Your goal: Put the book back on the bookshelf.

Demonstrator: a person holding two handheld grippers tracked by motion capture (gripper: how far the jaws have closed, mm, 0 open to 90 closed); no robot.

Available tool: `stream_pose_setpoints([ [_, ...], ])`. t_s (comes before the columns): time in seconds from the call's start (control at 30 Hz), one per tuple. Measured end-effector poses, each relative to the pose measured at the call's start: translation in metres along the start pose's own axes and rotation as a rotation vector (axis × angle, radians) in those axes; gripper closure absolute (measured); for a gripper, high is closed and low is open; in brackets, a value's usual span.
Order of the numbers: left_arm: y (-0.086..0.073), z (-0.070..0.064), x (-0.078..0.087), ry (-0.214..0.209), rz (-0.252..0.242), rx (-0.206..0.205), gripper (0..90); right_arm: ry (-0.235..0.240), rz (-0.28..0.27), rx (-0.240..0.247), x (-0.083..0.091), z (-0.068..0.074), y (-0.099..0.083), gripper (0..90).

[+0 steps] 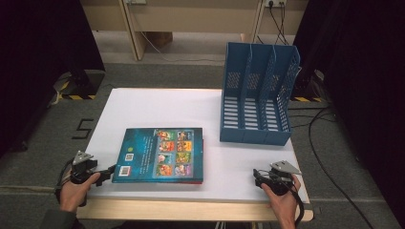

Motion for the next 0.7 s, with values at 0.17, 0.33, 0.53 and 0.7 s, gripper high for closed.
stream_pose_setpoints([
  [0.17, 0.001, 0.002, 0.002, 0.013, -0.007, 0.004, 16.7, 0.011, -0.048, 0.006, 0.005, 0.003, 0.004, 25.4],
  [0.33, 0.002, 0.003, 0.005, 0.021, -0.033, 0.014, 16.4, 0.047, -0.095, -0.035, 0.013, 0.010, 0.009, 29.7],
  [0.53, 0.007, 0.002, 0.012, 0.007, -0.078, 0.042, 16.3, 0.087, -0.125, 0.005, 0.017, 0.032, 0.015, 31.0],
  [0.7, 0.011, -0.006, 0.019, -0.038, -0.121, 0.059, 16.6, 0.117, -0.142, 0.046, 0.019, 0.051, 0.020, 31.5],
])
Point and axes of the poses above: each handheld gripper's, and its own axes: x roughly backward along the jaws, y roughly out of its top, z roughly to its left, the point moved 4 cm from there along -x, roughly forward along the jaws, and after that the axes turned 6 degrees about z, right-handed, at the moved point
